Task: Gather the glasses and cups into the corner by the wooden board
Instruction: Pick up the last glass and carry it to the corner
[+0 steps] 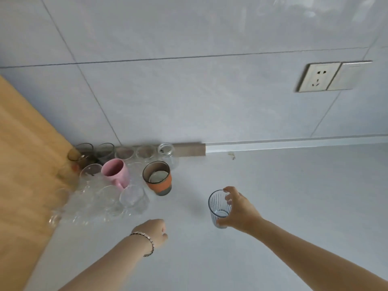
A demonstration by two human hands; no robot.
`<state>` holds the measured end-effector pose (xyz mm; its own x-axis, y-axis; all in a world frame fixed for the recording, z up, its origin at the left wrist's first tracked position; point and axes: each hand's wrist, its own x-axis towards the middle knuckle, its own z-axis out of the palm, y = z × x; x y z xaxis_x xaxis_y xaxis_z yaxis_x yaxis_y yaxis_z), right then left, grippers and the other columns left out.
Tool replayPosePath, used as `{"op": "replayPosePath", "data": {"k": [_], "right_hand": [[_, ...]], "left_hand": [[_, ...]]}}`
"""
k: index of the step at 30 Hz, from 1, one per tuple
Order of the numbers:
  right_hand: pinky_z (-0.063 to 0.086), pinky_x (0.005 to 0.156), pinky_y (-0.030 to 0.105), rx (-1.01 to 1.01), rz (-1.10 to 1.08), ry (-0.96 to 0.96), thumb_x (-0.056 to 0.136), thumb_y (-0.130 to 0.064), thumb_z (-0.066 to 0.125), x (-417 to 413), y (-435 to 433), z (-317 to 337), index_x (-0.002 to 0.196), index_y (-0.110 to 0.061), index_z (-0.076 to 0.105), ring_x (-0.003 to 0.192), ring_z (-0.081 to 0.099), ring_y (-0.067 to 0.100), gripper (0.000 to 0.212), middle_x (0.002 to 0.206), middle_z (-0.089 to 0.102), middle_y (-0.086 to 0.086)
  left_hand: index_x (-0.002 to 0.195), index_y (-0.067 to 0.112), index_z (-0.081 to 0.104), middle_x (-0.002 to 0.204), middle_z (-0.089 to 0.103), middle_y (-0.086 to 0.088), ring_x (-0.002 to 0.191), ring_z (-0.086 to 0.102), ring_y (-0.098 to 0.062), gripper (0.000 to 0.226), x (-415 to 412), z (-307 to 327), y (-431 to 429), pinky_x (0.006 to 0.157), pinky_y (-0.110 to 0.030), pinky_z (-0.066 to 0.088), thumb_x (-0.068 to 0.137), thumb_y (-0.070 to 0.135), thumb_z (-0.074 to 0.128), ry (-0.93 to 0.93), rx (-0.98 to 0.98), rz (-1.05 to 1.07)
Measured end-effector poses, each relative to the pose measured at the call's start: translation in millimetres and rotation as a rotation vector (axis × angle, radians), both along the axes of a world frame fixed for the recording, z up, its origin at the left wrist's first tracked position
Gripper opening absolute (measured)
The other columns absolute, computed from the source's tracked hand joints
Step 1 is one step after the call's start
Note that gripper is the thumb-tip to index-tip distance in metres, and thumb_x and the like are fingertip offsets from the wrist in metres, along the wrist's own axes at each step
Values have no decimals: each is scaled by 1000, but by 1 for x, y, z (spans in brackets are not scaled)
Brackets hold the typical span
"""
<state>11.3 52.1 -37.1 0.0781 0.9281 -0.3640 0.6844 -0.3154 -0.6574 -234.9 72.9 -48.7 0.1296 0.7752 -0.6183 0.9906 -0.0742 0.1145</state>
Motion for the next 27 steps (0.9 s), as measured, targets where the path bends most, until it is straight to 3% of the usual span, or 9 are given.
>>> {"op": "replayPosePath", "data": {"k": [3, 8, 11, 17, 22, 24, 26, 27], "right_hand": [[43, 78, 23, 3, -31, 12, 64, -21, 77, -58, 23, -5, 134, -22, 32, 113, 54, 19, 83, 131, 49, 2], [47, 88, 30, 20, -3, 11, 63, -22, 80, -136, 47, -19, 133, -21, 32, 114, 54, 20, 85, 130, 50, 3], [48, 90, 32, 6, 43, -23, 64, -24, 78, -169, 56, -26, 132, -21, 33, 113, 55, 22, 81, 129, 50, 2], [48, 91, 35, 31, 9, -42, 64, -32, 81, -197, 61, -30, 135, -20, 30, 115, 55, 27, 88, 127, 47, 5], [48, 94, 38, -112, 31, -108, 67, -31, 82, -194, 58, -33, 142, -14, 17, 116, 55, 32, 101, 126, 52, 15], [50, 87, 35, -137, 61, -86, 71, -24, 79, -186, 54, -31, 140, -8, 20, 110, 57, 28, 92, 125, 56, 15], [51, 74, 28, -196, 99, -66, 76, -22, 74, -173, 47, -28, 139, -9, 29, 94, 57, 22, 79, 124, 57, 13], [51, 76, 27, -232, 120, -70, 78, -23, 72, -164, 41, -24, 137, -11, 36, 90, 55, 19, 71, 125, 57, 11]], "left_hand": [[104, 20, 51, 126, 57, -3, 95, 52, -19, 16, -54, 0, 4, 89, -30, 44, 93, 28, 42, -16, 0, 59], [116, 18, 52, 127, 56, -1, 113, 56, -20, 27, -103, -6, -4, 94, -30, 44, 94, 28, 40, -77, -29, 124], [102, 24, 51, 125, 57, 1, 104, 56, -18, 15, -123, -11, -12, 93, -29, 44, 92, 28, 41, -124, -35, 151], [96, 27, 47, 123, 59, 1, 96, 54, -17, 7, -149, -21, -17, 93, -29, 45, 92, 29, 42, -150, -42, 182], [98, 25, 51, 117, 59, 2, 99, 55, -16, 11, -149, -26, -18, 94, -29, 45, 92, 27, 42, -163, -60, 176], [86, 26, 47, 96, 55, 4, 88, 50, -17, 7, -141, -27, -19, 85, -27, 45, 92, 24, 42, -166, -66, 173], [66, 28, 37, 71, 37, 9, 75, 41, -18, 25, -131, -26, -19, 65, -25, 36, 89, 20, 43, -166, -84, 160], [59, 29, 30, 64, 29, 10, 66, 37, -17, 33, -125, -25, -19, 56, -23, 28, 87, 19, 44, -155, -101, 154]]}}
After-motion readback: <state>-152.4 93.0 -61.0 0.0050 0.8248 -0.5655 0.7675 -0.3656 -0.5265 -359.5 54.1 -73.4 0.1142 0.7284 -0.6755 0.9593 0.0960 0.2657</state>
